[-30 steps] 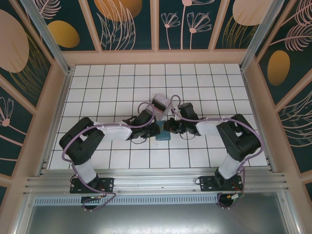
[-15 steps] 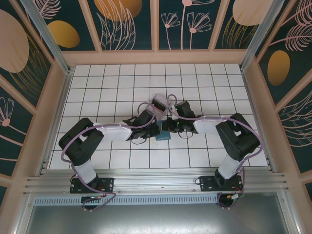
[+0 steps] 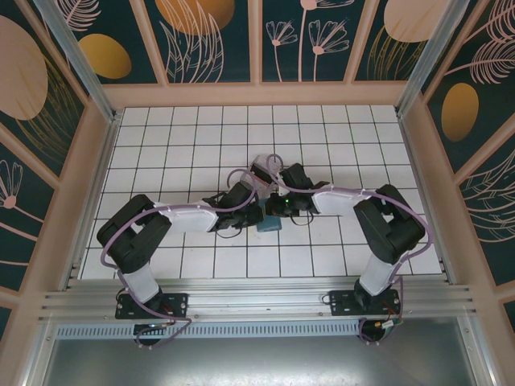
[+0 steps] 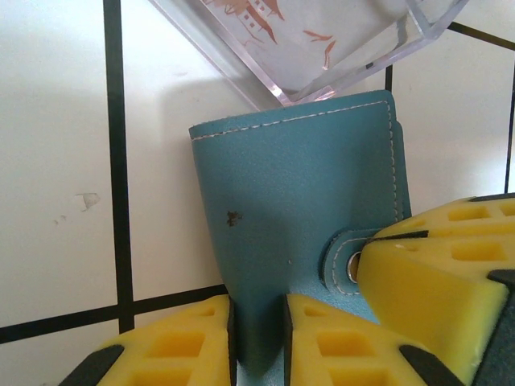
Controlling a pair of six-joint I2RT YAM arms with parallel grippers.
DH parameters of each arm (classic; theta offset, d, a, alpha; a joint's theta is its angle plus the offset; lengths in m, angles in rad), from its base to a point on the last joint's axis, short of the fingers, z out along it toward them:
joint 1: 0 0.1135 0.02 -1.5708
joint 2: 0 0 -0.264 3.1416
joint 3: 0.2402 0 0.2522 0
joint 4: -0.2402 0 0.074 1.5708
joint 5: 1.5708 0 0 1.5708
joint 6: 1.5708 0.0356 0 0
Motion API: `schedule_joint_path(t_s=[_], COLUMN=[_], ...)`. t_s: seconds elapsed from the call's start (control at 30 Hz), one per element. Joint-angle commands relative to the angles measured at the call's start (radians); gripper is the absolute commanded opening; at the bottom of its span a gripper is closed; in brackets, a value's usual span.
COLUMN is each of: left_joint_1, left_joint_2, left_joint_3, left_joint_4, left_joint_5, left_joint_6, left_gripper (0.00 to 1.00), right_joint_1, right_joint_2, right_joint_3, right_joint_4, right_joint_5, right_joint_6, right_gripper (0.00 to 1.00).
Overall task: Put the credit cards into the card holder
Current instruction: Close the button on the card holder, then reset both arms
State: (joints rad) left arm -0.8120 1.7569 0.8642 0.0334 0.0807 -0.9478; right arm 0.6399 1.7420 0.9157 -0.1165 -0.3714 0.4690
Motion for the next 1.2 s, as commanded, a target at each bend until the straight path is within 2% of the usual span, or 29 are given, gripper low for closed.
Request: schedule_joint_path(t_s=[0.0,0.13,0.3,0.4,0.43,0.53,0.6,0.63,0.7,0.73,0.8,0.87,0.93,1.03,1.1,1.17], left_joint_1=[-0.025,-0.025,-0.024,-0.021,-0.018,0.009,0.061,0.108,0.186,0.212,0.255,0.298,0.355,0.439,0.463,0.487], left_joint_2=[0.058,0.024,-0.140,-0.225,-0.249,-0.336,-0.404,-0.444,-0.523,-0.565,-0.632,-0.697,-0.744,-0.773,-0.774,-0.771], left_joint_3=[-0.039,-0.035,0.017,0.064,0.073,0.066,0.023,-0.008,-0.068,-0.102,-0.149,-0.200,-0.245,-0.325,-0.399,-0.483], left_joint_4=[-0.044,-0.065,-0.166,-0.229,-0.250,-0.297,-0.287,-0.272,-0.234,-0.214,-0.183,-0.138,-0.085,0.030,0.162,0.320], left_joint_5=[0.034,0.016,-0.110,-0.203,-0.235,-0.360,-0.403,-0.410,-0.431,-0.473,-0.605,-0.727,-0.765,-0.805,-0.907,-0.974], left_joint_6=[0.010,0.022,0.083,0.126,0.137,0.153,0.161,0.166,0.176,0.189,0.216,0.260,0.308,0.391,0.454,0.530], left_gripper=[0.22,0.23,0.43,0.50,0.50,0.61,0.65,0.65,0.73,0.78,0.97,0.99,0.99,0.99,0.99,0.99], right_joint_1=[0.051,0.046,0.029,0.003,-0.008,-0.055,-0.086,-0.138,-0.204,-0.241,-0.316,-0.406,-0.470,-0.497,-0.526,-0.554], right_joint_2=[0.103,0.022,-0.134,-0.228,-0.258,-0.381,-0.460,-0.501,-0.570,-0.597,-0.635,-0.650,-0.651,-0.633,-0.594,-0.552], right_joint_3=[0.002,-0.026,-0.016,-0.015,-0.017,-0.060,-0.101,-0.130,-0.188,-0.219,-0.277,-0.315,-0.368,-0.494,-0.559,-0.568], right_joint_4=[-0.089,-0.048,0.006,0.030,0.031,0.068,0.098,0.121,0.184,0.220,0.287,0.333,0.430,0.673,0.823,0.859], right_joint_5=[0.090,0.070,0.093,0.165,0.200,0.321,0.398,0.449,0.525,0.554,0.586,0.576,0.561,0.734,0.760,0.755], right_joint_6=[-0.026,-0.008,-0.030,-0.062,-0.073,-0.117,-0.144,-0.156,-0.175,-0.183,-0.190,-0.174,-0.201,-0.219,-0.246,-0.250], right_gripper=[0.13,0.13,0.17,0.19,0.21,0.30,0.39,0.43,0.49,0.52,0.54,0.56,0.57,0.62,0.64,0.65])
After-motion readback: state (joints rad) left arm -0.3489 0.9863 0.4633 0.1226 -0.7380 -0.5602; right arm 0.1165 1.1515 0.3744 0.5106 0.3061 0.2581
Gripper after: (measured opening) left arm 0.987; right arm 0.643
